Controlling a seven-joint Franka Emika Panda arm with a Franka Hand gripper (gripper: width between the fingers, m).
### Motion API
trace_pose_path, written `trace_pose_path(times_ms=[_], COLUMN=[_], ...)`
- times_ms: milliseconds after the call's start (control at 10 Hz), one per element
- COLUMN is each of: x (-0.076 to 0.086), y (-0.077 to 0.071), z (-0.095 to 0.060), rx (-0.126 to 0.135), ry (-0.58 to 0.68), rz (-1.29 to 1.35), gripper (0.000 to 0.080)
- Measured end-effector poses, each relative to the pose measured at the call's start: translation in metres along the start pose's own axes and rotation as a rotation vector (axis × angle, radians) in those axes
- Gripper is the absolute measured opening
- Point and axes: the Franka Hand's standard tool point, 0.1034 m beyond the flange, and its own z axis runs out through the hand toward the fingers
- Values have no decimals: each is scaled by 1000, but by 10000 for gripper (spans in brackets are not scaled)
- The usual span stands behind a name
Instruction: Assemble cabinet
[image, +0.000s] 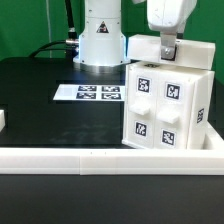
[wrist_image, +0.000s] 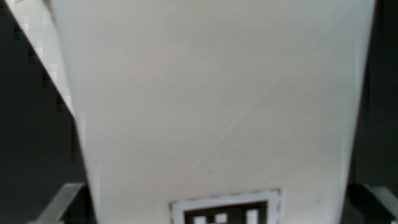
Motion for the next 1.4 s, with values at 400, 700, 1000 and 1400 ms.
trace_pose_path(times_ms=[400,700,1000,1400], x=[0,-1,0,0], y=[0,2,5,5], z=[0,-1,0,0], rx=[0,-1,-9,-4], ry=[1,7,32,35], rz=[340,623,871,1172], gripper=[558,560,560,560])
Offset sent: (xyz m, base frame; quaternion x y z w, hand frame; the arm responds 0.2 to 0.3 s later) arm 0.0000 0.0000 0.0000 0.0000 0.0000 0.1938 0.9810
